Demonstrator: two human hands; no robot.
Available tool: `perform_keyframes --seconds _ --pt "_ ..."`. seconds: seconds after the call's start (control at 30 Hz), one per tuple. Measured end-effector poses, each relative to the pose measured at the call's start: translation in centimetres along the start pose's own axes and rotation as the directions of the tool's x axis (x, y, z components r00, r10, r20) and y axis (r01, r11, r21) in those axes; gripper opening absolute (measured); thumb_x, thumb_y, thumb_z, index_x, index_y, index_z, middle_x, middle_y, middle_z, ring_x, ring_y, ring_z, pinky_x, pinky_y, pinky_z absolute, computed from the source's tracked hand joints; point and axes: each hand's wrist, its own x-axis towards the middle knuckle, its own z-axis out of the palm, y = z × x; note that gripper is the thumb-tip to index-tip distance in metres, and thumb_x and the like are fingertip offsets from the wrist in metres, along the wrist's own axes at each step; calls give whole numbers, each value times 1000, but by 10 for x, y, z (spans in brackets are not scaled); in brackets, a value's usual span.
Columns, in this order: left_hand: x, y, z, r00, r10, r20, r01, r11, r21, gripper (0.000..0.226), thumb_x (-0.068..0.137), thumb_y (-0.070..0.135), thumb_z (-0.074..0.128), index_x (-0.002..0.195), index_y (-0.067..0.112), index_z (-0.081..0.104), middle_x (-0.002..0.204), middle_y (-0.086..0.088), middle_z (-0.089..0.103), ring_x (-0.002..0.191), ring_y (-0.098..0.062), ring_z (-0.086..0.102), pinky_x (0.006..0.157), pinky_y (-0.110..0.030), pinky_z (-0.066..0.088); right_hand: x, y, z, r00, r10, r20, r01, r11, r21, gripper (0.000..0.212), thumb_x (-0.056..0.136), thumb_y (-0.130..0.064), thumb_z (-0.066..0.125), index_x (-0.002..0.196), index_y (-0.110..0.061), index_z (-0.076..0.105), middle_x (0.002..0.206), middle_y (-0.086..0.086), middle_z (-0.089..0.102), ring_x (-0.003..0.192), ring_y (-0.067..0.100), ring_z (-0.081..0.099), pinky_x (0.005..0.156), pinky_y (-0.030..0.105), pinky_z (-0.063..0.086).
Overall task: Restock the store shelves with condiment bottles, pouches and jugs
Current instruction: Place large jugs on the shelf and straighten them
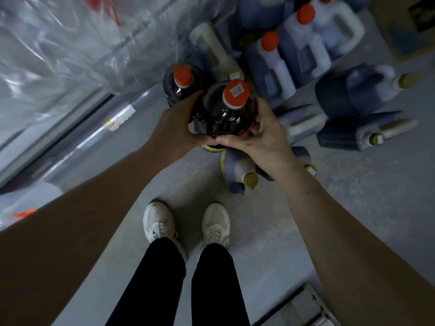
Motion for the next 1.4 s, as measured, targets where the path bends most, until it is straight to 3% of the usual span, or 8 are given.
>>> perform_keyframes --seconds 0.07,0.23,0.47,0.6,0.73,1.0,1.2,1.4 --pt "-11 25 -22 1000 2 22 0 996 -86 90 62 57 75 141 29 43 141 6 51 132 -12 47 107 -40 45 -13 -33 -9 1000 -3 5 3 1000 22 97 54 -41 95 139 -21 50 134 -7 63 129 10 56 109 40 47" --pt "-56 105 -74 998 -53 28 58 966 -253 70 66 49 80 122 38 40 119 40 52 116 19 49 87 -6 45 -60 -126 -30 1000 9 7 -9 997 73 78 54 -40 95 123 -18 64 114 -4 75 110 12 69 99 42 55" --pt "-119 212 -127 996 -88 14 87 926 -368 79 62 58 74 123 23 36 124 -6 61 117 -21 61 97 -49 53 -145 -248 -58 998 20 54 -33 969 243 57 63 -24 90 113 -8 70 103 0 78 96 13 74 78 22 57" --pt "-159 264 -158 994 -73 -78 42 940 -337 90 64 65 65 141 27 36 130 10 57 123 -11 54 102 -37 48 -189 -301 -65 997 -36 70 15 958 287 49 66 -21 82 112 -10 70 103 1 78 95 13 73 80 24 57" --pt "-191 303 -188 975 -98 -197 -1 892 -452 71 66 60 70 130 46 43 121 27 61 117 8 55 98 -24 47 -221 -340 -62 993 -107 53 89 959 268 52 75 -9 82 124 -10 66 114 2 75 110 16 70 93 31 57" --pt "-251 386 -266 952 -61 -299 -104 856 -506 75 68 54 79 135 33 54 123 9 69 117 -9 64 104 -43 49 -274 -439 -47 961 -275 -9 271 942 200 56 66 -51 81 109 -20 63 108 4 74 104 17 71 88 38 59" --pt "-291 436 -334 954 80 -287 -194 898 -395 78 82 3 77 147 23 40 126 0 68 118 -10 63 96 -26 52 -303 -533 -47 921 -387 32 366 893 262 38 79 -30 83 109 -17 64 99 -4 78 91 6 74 70 15 54" --pt "-338 495 -388 862 142 -487 -319 898 -304 66 83 10 77 140 23 47 125 4 68 118 -7 63 102 -31 50 -343 -630 -48 844 -520 133 490 847 207 48 76 -32 84 116 -18 60 105 -2 76 95 6 73 77 26 58"
